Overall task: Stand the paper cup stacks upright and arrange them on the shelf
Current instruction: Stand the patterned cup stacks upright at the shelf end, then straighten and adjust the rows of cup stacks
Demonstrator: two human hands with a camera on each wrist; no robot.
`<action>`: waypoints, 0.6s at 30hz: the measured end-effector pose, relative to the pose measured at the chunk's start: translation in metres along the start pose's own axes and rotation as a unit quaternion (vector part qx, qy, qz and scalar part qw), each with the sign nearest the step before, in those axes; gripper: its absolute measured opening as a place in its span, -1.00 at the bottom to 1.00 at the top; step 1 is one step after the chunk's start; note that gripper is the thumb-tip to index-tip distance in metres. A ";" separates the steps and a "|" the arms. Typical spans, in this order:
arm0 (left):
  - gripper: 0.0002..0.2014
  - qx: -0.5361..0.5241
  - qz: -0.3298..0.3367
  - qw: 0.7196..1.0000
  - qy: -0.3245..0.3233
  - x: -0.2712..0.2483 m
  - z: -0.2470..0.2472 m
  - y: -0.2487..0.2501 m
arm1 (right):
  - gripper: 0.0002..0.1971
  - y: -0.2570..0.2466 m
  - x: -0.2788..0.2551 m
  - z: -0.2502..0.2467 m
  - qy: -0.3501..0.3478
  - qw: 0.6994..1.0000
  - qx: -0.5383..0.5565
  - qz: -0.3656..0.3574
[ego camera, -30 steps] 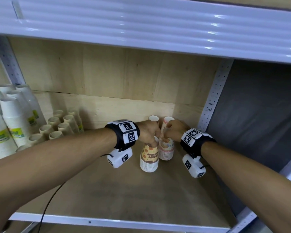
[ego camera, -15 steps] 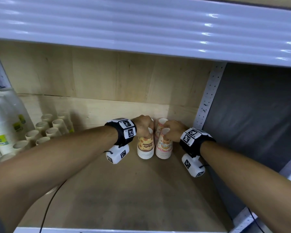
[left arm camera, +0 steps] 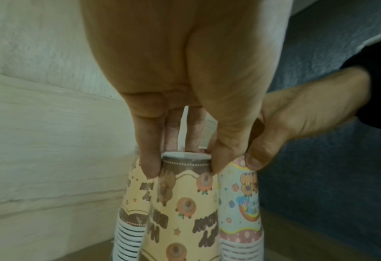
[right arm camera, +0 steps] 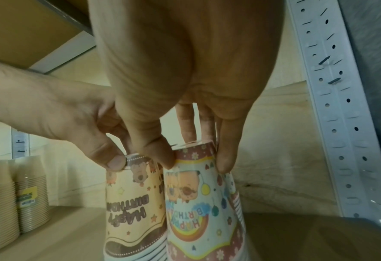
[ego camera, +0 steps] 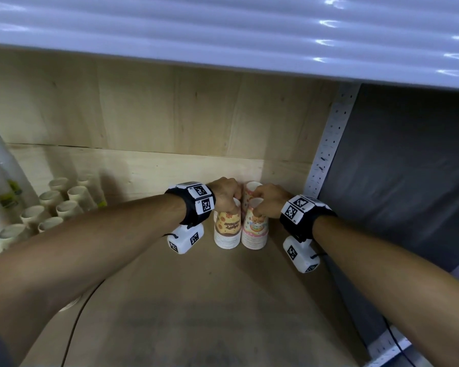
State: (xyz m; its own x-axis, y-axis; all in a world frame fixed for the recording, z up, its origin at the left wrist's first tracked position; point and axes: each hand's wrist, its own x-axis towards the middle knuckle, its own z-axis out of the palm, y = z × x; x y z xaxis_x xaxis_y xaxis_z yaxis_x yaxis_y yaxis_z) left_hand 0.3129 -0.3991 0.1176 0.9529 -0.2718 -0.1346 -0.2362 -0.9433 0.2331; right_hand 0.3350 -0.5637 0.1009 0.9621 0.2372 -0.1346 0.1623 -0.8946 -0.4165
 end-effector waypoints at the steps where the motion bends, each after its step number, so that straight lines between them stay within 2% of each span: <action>1: -0.60 0.001 0.001 1.000 -0.001 0.001 0.000 0.000 | -0.34 0.001 0.001 0.000 -0.001 1.000 0.002 0.001; 7: -0.63 -0.005 0.004 1.000 -0.014 0.004 -0.001 -0.003 | -0.45 0.003 0.002 0.001 -0.008 1.000 0.020 -0.006; 13: -0.54 -0.013 -0.002 1.000 -0.016 0.005 0.001 -0.006 | -0.58 0.003 0.000 0.001 -0.008 1.000 0.018 -0.020; 18: -0.51 -0.019 -0.003 1.000 -0.021 0.002 -0.002 -0.009 | -0.47 -0.003 -0.006 -0.004 -0.015 1.000 -0.009 -0.022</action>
State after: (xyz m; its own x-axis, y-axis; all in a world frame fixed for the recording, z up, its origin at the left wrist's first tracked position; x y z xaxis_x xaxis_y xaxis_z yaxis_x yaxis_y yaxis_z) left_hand 0.3174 -0.3910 0.1173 0.9455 -0.2742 -0.1757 -0.2219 -0.9373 0.2689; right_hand 0.3298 -0.5643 0.1067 0.9472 0.2867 -0.1434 0.2078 -0.8898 -0.4063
